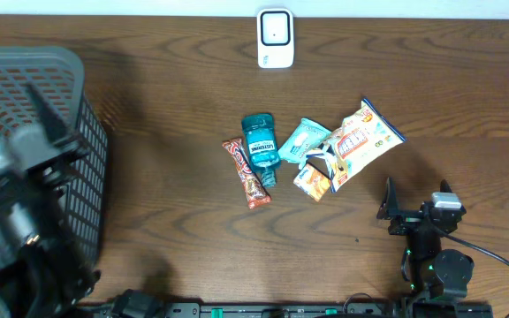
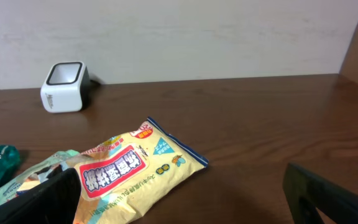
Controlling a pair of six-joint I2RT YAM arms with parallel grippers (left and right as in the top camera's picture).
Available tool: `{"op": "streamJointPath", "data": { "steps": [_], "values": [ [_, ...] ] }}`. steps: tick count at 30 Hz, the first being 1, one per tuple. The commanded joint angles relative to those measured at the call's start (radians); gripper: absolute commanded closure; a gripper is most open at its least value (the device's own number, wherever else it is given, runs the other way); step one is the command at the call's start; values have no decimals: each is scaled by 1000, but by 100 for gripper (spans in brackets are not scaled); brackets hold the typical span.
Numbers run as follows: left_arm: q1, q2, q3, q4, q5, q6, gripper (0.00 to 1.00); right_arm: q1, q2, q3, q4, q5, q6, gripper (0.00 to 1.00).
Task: Scan the item barcode
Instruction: 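Retract the left gripper back toward the basket side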
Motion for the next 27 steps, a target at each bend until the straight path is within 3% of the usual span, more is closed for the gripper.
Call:
{"op": "streamJointPath", "data": {
  "steps": [1,10,18,21,24,27],
  "values": [
    [53,-47,18,-19,32,-44,2,-3,-5,-2,-3,2,-14,1],
    [258,-181,18,-144,224,-266,2,-3,-5,-2,-3,2,-14,1],
    [426,-259,17,-201,375,-374,2,-3,-5,-2,-5,24,10,1],
    [484,-291,16,-217,448,-409,2,-3,-5,-2,-5,7,171,1],
    [517,-325,16,-224,514,-414,2,-3,-5,-2,-4,-25,477,1],
    [517,-349,16,-228,529,-440,2,-2,-5,-2,8,-141,627,1]
  ]
}}
